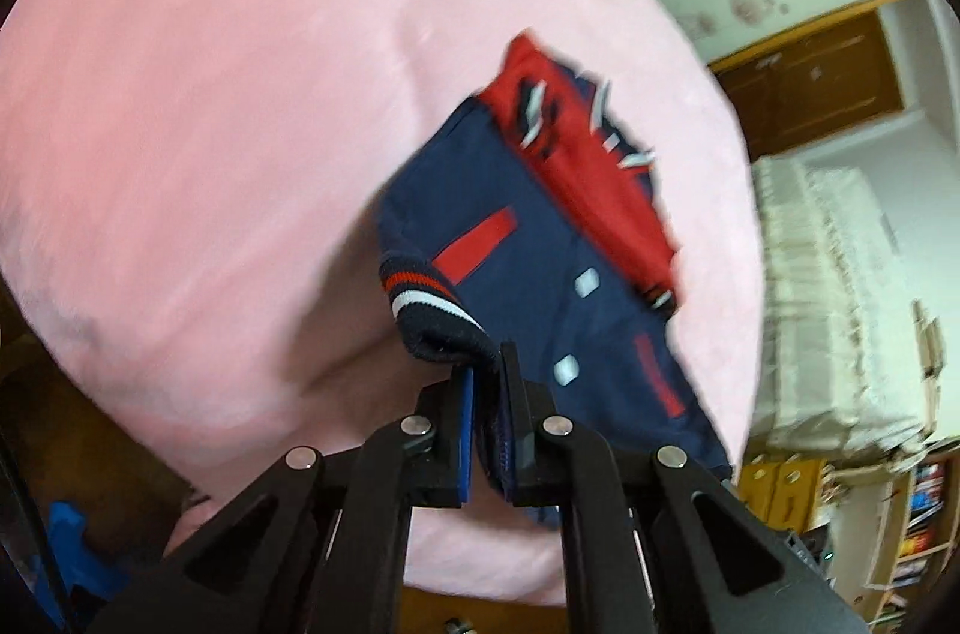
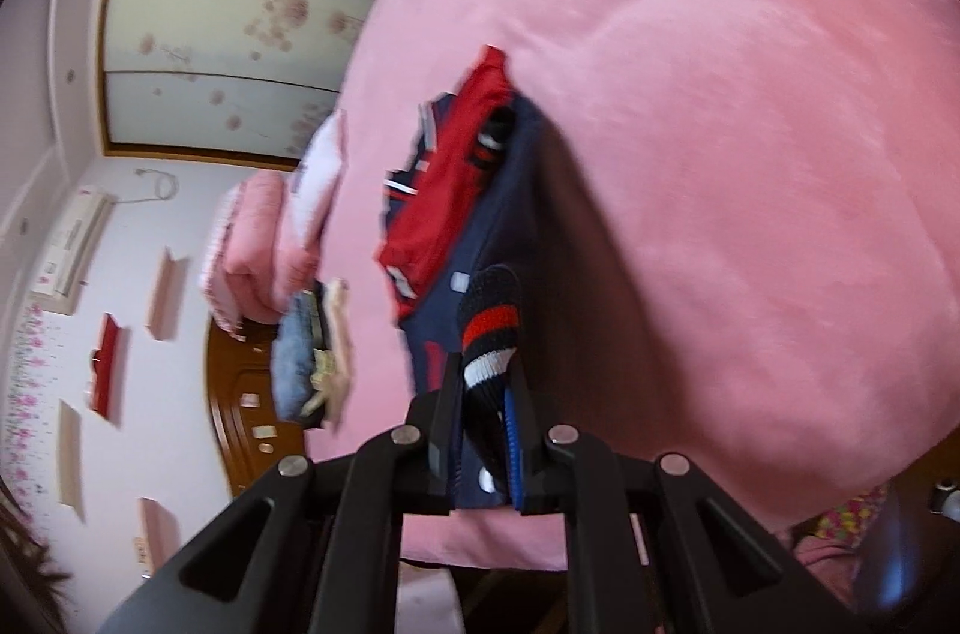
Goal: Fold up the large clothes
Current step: 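Lift the hem with both grippers and fold it toward the collar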
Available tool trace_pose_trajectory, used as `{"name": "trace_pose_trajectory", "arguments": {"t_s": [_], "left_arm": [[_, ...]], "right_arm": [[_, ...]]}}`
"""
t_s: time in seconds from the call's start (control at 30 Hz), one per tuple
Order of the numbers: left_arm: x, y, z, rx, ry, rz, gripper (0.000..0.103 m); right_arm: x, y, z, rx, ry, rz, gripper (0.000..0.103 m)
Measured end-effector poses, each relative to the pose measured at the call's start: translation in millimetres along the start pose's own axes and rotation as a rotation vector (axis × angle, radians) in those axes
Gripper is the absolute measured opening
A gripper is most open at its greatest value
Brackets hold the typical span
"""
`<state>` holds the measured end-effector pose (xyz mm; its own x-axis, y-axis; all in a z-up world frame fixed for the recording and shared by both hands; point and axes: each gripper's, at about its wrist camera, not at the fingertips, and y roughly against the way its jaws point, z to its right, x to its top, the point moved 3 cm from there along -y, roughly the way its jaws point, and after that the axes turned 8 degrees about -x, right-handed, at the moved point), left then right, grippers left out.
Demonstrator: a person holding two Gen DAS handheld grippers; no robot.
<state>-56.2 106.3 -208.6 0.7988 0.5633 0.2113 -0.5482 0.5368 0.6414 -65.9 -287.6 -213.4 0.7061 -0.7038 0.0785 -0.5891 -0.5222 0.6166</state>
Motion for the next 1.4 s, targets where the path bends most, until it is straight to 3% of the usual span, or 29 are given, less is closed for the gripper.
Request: {"name": "trace_pose_trajectory", "arguments": {"t_s": [0.1,0.3,0.53,0.83,0.9,0.93,0.97,1.03,1.1,1.2,1.4], "left_arm": [[21,5,29,-0.069,-0.030,0.049,0.004],[80,2,76,-0.134,-0.066,0.102,0.004],[151,-42,105,-0.100,-0.130,0.078,0.005],[211,-131,107,-0.011,-0.188,-0.049,0.005],[220,-140,111,0.003,-0.218,-0.062,0.011],[224,-143,114,0.019,-0.235,-0.063,0.022],[227,-145,115,0.028,-0.249,-0.062,0.031],[230,-150,118,0.043,-0.271,-0.069,0.035],[226,-159,117,0.069,-0.287,-0.111,0.037],[212,-175,115,0.150,-0.316,-0.188,0.054],[168,-206,112,0.249,-0.422,-0.308,0.055]], "right_arm": [[16,2,-25,0.036,0.020,0.027,0.010],[66,0,-70,0.058,0.044,0.109,0.010],[120,-33,-97,-0.005,0.055,0.159,0.010],[166,-96,-109,-0.230,0.073,0.185,0.014],[171,-106,-109,-0.243,0.057,0.187,0.019],[173,-108,-110,-0.240,0.052,0.199,0.022],[176,-108,-110,-0.232,0.051,0.214,0.031],[179,-107,-110,-0.237,0.060,0.238,0.049],[181,-105,-108,-0.258,0.068,0.245,0.051],[180,-107,-103,-0.283,0.073,0.213,0.051],[163,-129,-91,-0.328,0.185,0.087,0.050]]}}
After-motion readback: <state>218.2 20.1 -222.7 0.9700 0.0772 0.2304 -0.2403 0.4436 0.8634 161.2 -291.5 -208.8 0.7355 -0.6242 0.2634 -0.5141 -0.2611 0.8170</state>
